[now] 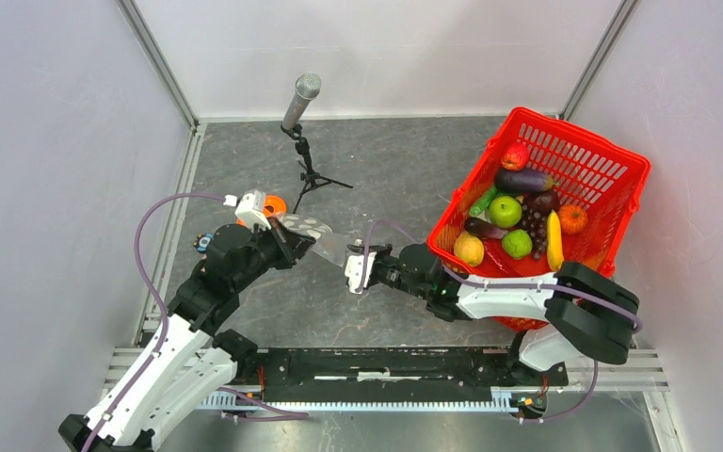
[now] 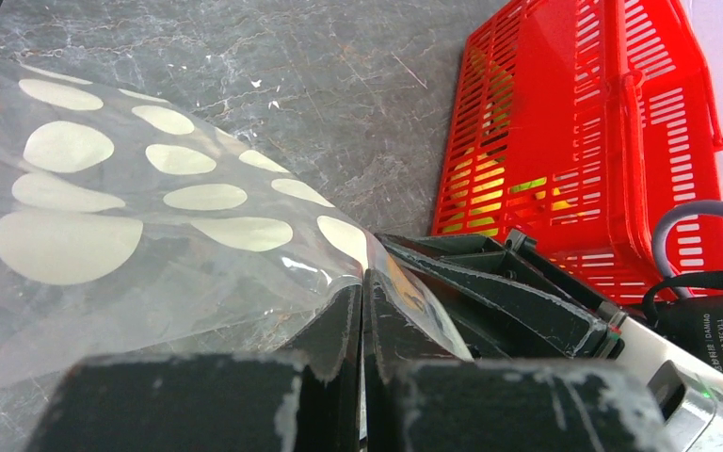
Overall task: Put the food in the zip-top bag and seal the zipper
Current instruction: Open the zipper of the food storage bag.
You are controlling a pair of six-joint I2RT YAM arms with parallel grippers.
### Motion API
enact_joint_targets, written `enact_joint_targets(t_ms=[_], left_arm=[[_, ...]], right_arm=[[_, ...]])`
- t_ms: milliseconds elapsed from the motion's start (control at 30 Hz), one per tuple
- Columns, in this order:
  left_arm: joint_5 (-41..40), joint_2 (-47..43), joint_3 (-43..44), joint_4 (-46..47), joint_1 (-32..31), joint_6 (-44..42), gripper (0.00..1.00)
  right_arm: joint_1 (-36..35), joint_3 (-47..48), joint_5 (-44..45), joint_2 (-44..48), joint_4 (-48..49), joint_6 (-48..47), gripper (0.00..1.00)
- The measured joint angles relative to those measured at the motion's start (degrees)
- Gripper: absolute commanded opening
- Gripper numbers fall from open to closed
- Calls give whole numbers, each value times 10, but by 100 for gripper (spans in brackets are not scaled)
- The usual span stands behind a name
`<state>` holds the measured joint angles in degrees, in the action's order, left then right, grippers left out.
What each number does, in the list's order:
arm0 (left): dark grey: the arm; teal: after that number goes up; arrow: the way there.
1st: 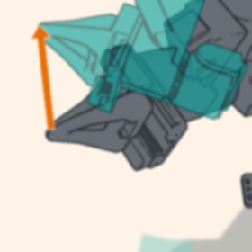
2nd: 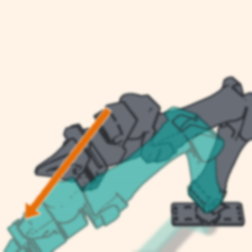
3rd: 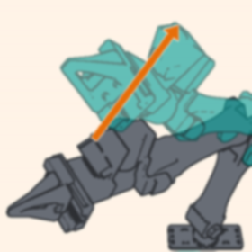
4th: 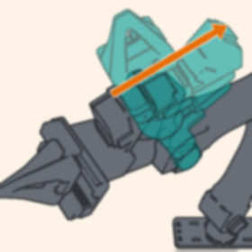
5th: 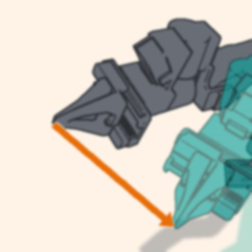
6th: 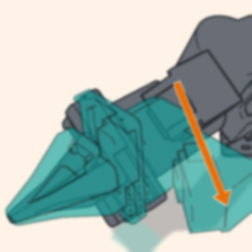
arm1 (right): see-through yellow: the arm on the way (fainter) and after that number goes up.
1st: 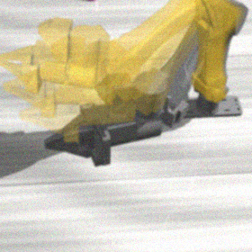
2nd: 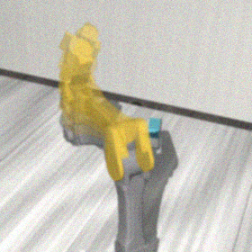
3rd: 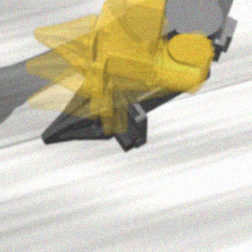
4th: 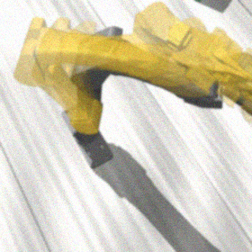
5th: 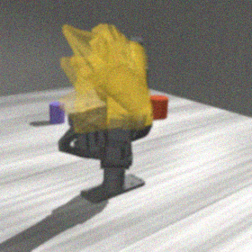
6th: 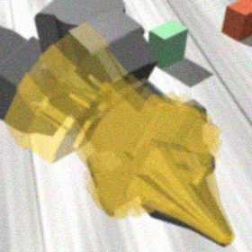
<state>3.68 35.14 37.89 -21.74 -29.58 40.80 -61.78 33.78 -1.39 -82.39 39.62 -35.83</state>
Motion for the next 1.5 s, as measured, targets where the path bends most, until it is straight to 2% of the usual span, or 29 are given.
enact_joint_targets(t_ms=[67, 100, 133, 167, 300, 333, 367, 533, 733, 933, 1100, 1233, 1500], left_arm=[[1, 0, 0, -5, 0, 0, 2], [2, 0, 0, -8, 0, 0, 2], [3, 0, 0, -10, 0, 0, 4], [4, 0, 0, -11, 0, 0, 13], [0, 0, 10, -30, 0, -10, 86], [-4, 0, 17, -35, 0, -16, 95], [-6, -1, 26, -40, 0, -21, 100], [-18, -8, 75, -51, 0, -52, 100], [-8, -34, 109, -46, 0, -109, 100], [43, -30, 108, -42, 0, -151, 97], [66, 8, 101, -43, -20, -168, 90], [61, 28, 92, -48, -46, -182, 88], [-24, 78, 71, -25, -169, -197, 85]], right_arm=[[0, -3, 7, -9, 28, 5, 4], [0, -5, 10, -12, 39, 7, 0], [0, -8, 10, -14, 51, 10, 0], [0, -9, 12, -16, 59, 14, 0], [0, -5, 14, -17, 57, 42, 0], [0, -2, 14, -16, 52, 50, 0], [0, 4, 14, -13, 38, 66, 0], [9, 57, 16, 17, -57, 170, 0], [74, 198, 4, 38, -214, 393, 0], [132, 209, -25, 55, -278, 597, 0], [128, 220, -43, 45, -350, 657, 0], [127, 226, -43, 44, -383, 680, 0], [127, 234, -31, 43, -395, 723, 0]])
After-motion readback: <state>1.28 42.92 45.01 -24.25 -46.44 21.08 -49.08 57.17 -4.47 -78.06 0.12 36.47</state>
